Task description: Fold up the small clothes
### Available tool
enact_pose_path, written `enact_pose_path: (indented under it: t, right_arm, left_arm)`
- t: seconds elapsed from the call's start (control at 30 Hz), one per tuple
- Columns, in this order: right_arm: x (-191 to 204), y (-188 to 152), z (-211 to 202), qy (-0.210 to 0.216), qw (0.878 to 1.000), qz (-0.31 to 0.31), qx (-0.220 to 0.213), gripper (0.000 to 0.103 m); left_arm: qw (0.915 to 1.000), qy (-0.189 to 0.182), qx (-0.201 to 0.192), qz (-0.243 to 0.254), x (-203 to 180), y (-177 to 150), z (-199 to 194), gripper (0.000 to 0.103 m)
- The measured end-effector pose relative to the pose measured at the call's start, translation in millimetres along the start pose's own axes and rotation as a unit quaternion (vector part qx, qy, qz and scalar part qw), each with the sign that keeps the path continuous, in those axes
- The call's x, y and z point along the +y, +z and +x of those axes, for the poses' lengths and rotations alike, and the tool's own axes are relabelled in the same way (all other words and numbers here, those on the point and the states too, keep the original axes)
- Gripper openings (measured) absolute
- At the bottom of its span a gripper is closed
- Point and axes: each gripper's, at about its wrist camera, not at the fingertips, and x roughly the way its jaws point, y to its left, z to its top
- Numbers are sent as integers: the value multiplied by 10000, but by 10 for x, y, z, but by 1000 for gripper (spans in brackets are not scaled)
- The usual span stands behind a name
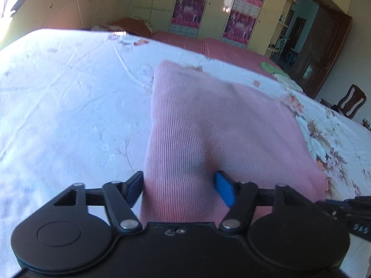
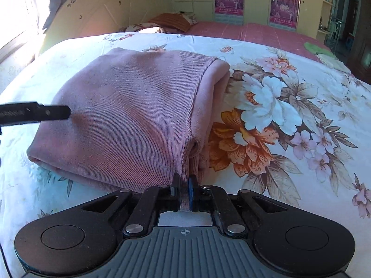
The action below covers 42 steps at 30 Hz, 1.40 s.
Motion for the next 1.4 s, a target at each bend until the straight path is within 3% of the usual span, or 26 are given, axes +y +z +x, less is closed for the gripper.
enact_pose_path:
  t: [0.13,0.27,0.47,0.87,1.0,1.07,1.1,1.13,1.23,1.4]
  right_arm:
    - [71,165,-199,15,9979,286,-579,4]
    - [271,378,-91,42,9969,105,-778,4]
    - [307,218,362,-314,9989,-171,-300,4]
    - [381,-42,283,-554,9973,-271,-399,4]
    - [345,-10,42,-336,9982,345,-361,5]
    - [330,-68,-141,-244,9965,657,-449,29]
    - [343,-102,-234,-232,9959,720,-500,67]
    - [369,-138,-332,-229,9954,728,-586,88]
    - [459,-207,-579,-93,9964,628,-556,88]
    - [502,-344,-1023,380,9935,970,-457,88]
  left_arm:
    - [10000,-13,-46,-20,7,-42,16,60]
    - [10000,-3,-55,-45,13,-53,19,61]
    - [9998,58,-18,168,-52,-71,32,68]
    - [9989,159,148,409,-117,-208,-74,89]
    - [9989,154,53,446,-124,-186,-290,89]
    - [9987,117,-69,486,-140,-164,-479,94]
    - [9986,107,-157,502,-149,-156,-588,97]
    - [9982,122,-251,523,-165,-153,-696,100]
    - [9964,214,-477,662,-242,-175,-1022,103]
    - [9953,280,-594,715,-405,-288,-1532,103]
